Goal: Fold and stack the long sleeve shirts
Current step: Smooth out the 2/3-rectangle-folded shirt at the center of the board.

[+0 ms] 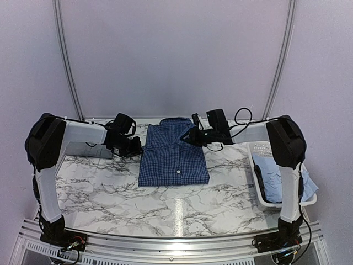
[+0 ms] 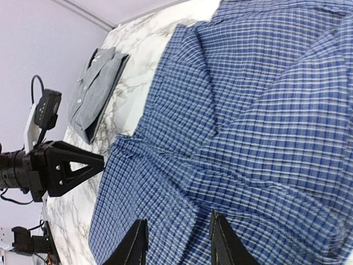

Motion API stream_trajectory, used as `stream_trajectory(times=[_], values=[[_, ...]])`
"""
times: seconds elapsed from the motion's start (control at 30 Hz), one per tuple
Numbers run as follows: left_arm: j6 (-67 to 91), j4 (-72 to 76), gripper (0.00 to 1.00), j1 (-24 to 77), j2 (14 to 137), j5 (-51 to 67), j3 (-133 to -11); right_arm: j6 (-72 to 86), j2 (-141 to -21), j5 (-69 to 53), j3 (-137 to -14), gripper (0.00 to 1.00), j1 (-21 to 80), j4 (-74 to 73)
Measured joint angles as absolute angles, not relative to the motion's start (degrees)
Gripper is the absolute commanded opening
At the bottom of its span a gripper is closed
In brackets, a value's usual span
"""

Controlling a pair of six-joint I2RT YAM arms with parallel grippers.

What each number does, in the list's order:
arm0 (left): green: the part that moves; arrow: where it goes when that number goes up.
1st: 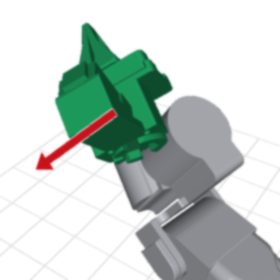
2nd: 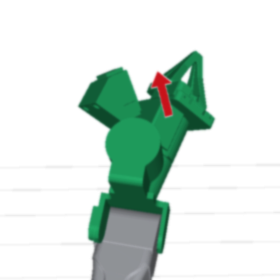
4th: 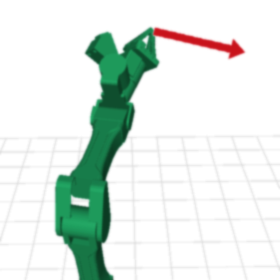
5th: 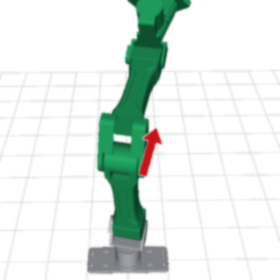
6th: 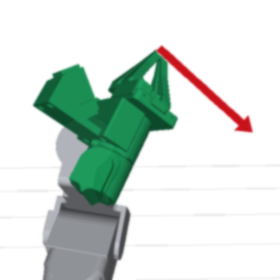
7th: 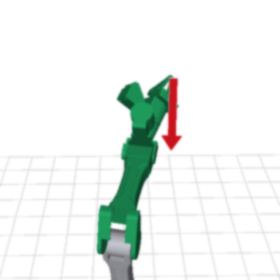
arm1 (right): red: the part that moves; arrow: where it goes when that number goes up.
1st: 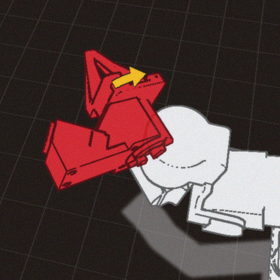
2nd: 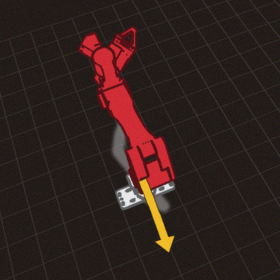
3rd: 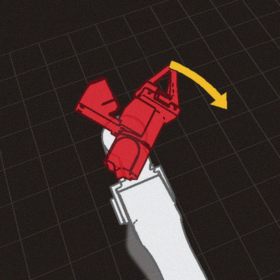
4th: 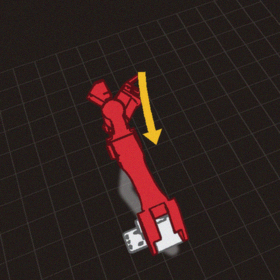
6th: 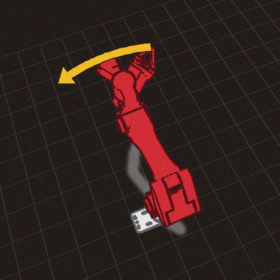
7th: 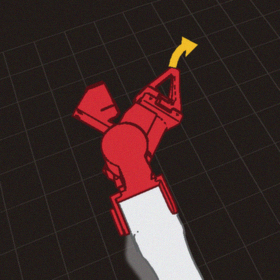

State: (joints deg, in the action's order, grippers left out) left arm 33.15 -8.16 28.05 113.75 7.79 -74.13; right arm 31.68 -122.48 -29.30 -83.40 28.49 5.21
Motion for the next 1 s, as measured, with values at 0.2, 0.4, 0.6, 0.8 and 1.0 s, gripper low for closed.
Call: stream_trajectory(times=[0.2,0.4,0.6,0.8,1.0], values=[[33.23,-8.03,0.26,26.68,110.0,7.66,-70.15,31.4,-126.15,-34.35,-86.41,0.32,31.64,7.84],[33.47,-7.25,0.33,26.2,105.95,12.38,-64.58,33.08,-132.25,-38.96,-86.39,0.32,30.61,12.12],[34.83,-4.1,0.44,26.26,102.56,19.59,-55.72,35.46,-133.75,-41.67,-83.57,0.32,27.38,16.47],[36.51,-1.48,0.47,27.09,97.93,24.71,-47.64,37.8,-133.73,-42.44,-80.64,0.32,26.87,21.54],[38.33,1.02,0.45,28.88,95.07,27.22,-43.86,37.47,-131.61,-41.82,-79.13,0.34,26.89,20.27]])
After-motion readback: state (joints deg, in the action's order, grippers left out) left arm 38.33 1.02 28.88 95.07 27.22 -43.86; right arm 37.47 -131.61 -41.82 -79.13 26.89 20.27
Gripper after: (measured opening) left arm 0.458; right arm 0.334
